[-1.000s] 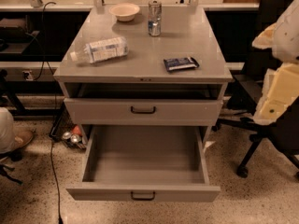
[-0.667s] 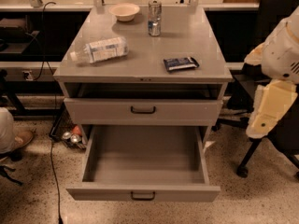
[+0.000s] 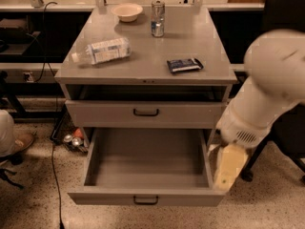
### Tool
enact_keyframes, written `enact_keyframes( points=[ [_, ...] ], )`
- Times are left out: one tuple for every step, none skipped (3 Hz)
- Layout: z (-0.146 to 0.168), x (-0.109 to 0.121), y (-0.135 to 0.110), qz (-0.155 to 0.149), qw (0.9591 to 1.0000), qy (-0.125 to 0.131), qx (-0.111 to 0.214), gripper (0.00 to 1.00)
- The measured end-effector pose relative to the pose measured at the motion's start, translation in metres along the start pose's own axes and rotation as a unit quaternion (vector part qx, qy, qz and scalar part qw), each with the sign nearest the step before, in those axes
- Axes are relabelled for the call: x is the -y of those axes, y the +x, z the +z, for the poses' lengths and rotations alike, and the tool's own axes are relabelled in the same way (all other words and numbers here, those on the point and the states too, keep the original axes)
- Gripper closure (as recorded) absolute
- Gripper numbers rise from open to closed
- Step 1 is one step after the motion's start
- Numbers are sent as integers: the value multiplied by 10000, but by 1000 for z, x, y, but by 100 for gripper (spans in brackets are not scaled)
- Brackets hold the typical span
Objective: Close middle drawer
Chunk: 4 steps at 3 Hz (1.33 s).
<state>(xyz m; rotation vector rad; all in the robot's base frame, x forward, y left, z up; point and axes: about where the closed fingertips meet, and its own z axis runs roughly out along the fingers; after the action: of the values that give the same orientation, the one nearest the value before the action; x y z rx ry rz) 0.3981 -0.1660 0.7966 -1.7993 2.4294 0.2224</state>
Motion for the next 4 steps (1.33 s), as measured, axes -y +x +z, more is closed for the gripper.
enact_keyframes(
  points=[
    [91, -27, 5, 267, 9964, -802, -49, 0],
    [116, -36, 10, 336, 9940, -1037, -90, 0],
    [116, -36, 10, 336, 9940, -1037, -90, 0],
    [135, -39, 18, 498, 9900, -1317, 12, 0]
  ],
)
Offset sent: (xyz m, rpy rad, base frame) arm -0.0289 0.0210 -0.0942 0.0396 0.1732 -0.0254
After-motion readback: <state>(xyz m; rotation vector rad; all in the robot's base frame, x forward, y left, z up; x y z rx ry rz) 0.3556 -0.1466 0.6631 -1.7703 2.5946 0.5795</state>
